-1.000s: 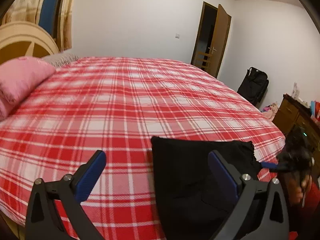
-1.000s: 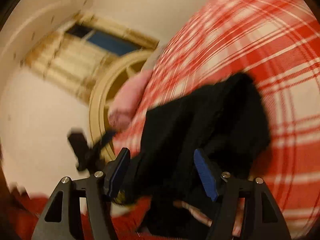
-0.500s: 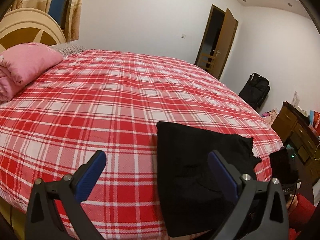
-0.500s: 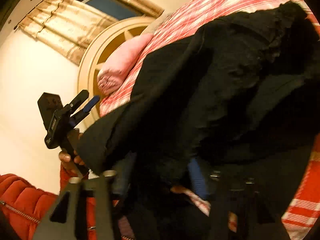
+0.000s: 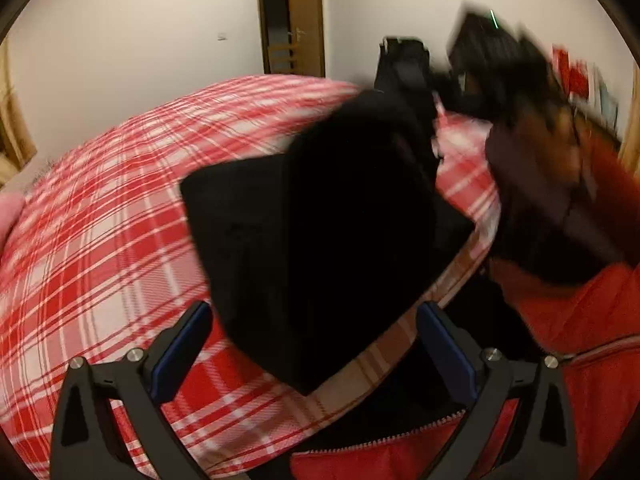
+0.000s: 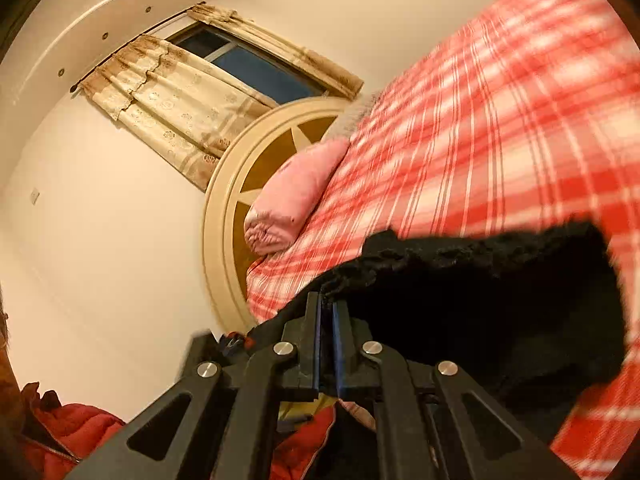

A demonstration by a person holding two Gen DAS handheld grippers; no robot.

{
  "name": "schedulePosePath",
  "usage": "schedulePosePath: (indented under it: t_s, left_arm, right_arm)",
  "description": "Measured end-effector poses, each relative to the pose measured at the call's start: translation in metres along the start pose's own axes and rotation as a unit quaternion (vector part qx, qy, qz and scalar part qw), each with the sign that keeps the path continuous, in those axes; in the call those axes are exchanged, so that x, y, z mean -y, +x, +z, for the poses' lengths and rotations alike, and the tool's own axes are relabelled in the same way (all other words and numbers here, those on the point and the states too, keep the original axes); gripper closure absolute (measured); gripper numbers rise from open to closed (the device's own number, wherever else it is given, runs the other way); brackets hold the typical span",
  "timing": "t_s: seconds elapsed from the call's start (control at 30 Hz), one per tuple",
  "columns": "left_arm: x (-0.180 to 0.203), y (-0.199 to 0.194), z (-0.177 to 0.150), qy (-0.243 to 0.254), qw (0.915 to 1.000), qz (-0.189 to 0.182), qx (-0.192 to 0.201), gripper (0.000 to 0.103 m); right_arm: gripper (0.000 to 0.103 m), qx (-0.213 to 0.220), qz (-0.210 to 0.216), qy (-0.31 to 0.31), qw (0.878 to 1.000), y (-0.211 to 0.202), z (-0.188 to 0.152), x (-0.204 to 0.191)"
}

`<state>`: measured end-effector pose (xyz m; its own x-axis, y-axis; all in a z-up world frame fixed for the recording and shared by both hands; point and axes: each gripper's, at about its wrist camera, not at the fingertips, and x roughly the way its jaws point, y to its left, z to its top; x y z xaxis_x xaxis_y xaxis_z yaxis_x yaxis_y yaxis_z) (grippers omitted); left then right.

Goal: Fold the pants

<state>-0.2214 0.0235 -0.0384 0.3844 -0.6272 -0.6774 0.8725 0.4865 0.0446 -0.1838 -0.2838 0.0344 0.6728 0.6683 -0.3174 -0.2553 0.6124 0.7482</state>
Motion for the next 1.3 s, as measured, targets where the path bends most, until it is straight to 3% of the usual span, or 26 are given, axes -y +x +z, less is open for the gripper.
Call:
schedulePosePath:
  t_s: [0.1,0.23,0.37,0.43,0.47,0.57,0.7,0.77,0.83,0.87,0.93,1.0,1.1,1.17,1.27,1.3]
  left_arm:
    - [0.009,0.021,-0.001,0.004,0.9994,0.026,-0.021,0.000]
    - [0.008,0.031,-0.001,-0.005,0.9992,0.027,-0.029,0.000]
    - [0.005,0.036,-0.004,-0.004,0.9990,0.018,-0.039,0.000]
    - [0.010,0.033,-0.004,0.003,0.9991,0.021,-0.038,0.000]
    - [0.011,0.029,-0.001,0.007,0.9992,0.021,-0.032,0.000]
    - [0.010,0.022,0.006,0.005,0.9997,0.016,-0.014,0.000]
    - [0.003,0.018,0.023,-0.016,0.9998,0.014,0.000,0.000]
    - [0.011,0.015,0.033,-0.009,0.9999,-0.002,0.011,0.000]
    - [0.024,0.013,0.039,0.012,0.9996,-0.011,0.023,0.000]
    - [0.030,0.012,0.042,0.023,0.9992,-0.016,0.028,0.000]
    - [0.039,0.011,0.047,0.037,0.9984,-0.026,0.034,0.000]
    - [0.045,0.015,0.051,0.046,0.9979,-0.029,0.035,0.000]
    - [0.056,0.025,0.058,0.070,0.9972,-0.006,0.026,0.000]
    - [0.065,0.028,0.062,0.095,0.9947,0.015,0.035,0.000]
    - [0.067,0.029,0.070,0.107,0.9931,0.012,0.046,0.000]
    - [0.068,0.030,0.073,0.110,0.9928,0.009,0.047,0.000]
  right_arm:
    - [0.098,-0.014,-0.028,-0.032,0.999,-0.010,0.004,-0.005]
    - [0.098,-0.029,-0.145,-0.054,0.988,-0.011,-0.002,0.012]
    - [0.098,-0.040,-0.221,-0.028,0.974,0.002,-0.005,0.064]
    - [0.098,-0.020,-0.247,-0.011,0.969,0.002,0.001,0.084]
    - [0.098,-0.006,-0.241,0.002,0.971,0.000,0.004,0.089]
    - [0.097,0.045,-0.163,0.069,0.983,-0.020,0.009,0.097]
    - [0.094,0.029,-0.163,0.054,0.985,-0.028,0.001,0.079]
    - [0.078,0.015,-0.154,0.074,0.985,-0.034,-0.017,0.076]
    - [0.041,0.019,-0.143,0.089,0.986,-0.043,-0.037,0.075]
    - [0.039,0.025,-0.134,0.093,0.986,-0.046,-0.045,0.075]
    - [0.038,0.034,-0.116,0.098,0.988,-0.052,-0.059,0.075]
    - [0.038,0.043,-0.135,0.083,0.986,-0.050,-0.063,0.077]
    - [0.039,-0.009,-0.131,0.057,0.990,-0.019,-0.065,0.081]
    - [0.069,-0.060,-0.130,0.051,0.988,0.005,-0.064,0.079]
    - [0.074,-0.079,-0.095,0.046,0.991,0.018,-0.049,0.058]
    - [0.088,-0.079,-0.058,0.049,0.994,0.019,-0.041,0.047]
